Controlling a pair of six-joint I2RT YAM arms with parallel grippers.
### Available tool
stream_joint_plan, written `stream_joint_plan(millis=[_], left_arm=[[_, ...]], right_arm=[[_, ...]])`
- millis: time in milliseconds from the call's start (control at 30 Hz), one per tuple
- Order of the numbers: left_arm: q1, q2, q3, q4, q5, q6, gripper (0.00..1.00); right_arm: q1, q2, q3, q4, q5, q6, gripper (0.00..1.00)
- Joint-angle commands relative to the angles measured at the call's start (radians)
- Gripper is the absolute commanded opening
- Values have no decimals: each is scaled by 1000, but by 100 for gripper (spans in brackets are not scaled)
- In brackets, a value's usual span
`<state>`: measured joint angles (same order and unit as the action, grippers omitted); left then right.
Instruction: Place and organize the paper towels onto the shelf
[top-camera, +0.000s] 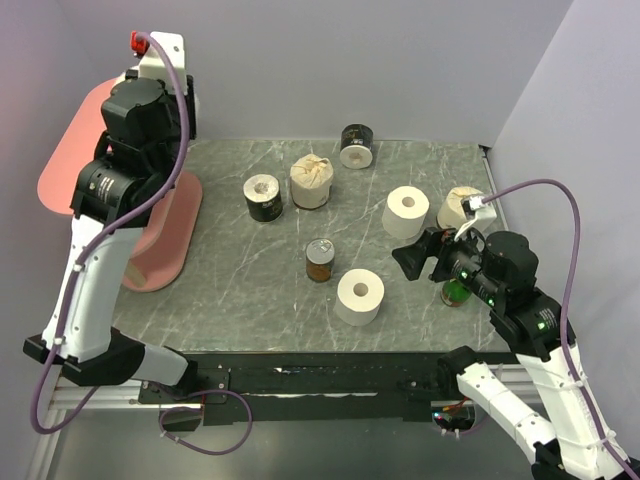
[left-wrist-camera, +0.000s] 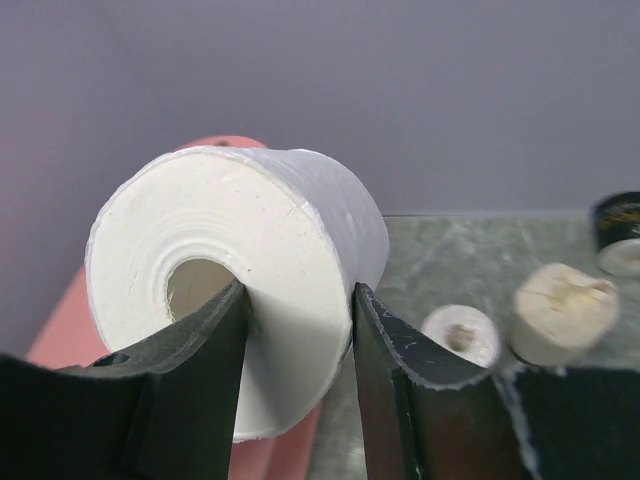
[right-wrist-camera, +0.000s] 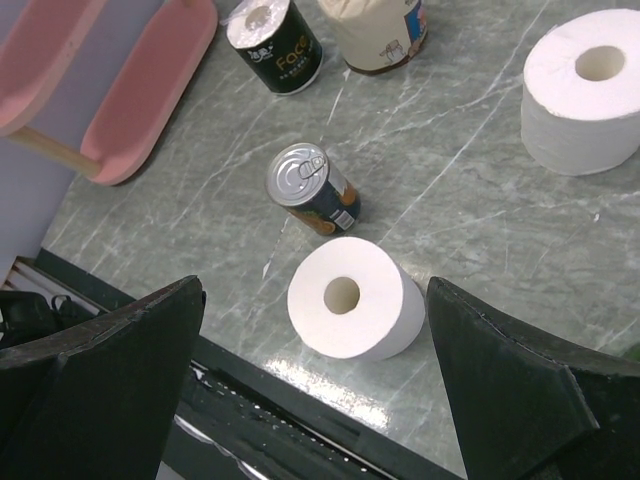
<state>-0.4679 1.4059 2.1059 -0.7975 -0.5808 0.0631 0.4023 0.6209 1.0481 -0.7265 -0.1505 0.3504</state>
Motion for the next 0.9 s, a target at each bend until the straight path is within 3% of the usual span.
stream_joint_plan(millis=[0, 100, 367, 867], left_arm=[[18, 13, -15, 214, -224, 248, 28], [54, 33, -41, 287, -203, 328, 29], [185, 123, 3, 302, -157, 339, 29], [302, 274, 89, 365, -143, 373, 34]], right_arm=[[-2, -29, 47, -1, 3, -13, 99], [0, -30, 59, -22, 2, -30, 99], [-2, -46, 107, -39, -14, -30, 100], [-2, -18, 173, -67, 22, -47, 99]])
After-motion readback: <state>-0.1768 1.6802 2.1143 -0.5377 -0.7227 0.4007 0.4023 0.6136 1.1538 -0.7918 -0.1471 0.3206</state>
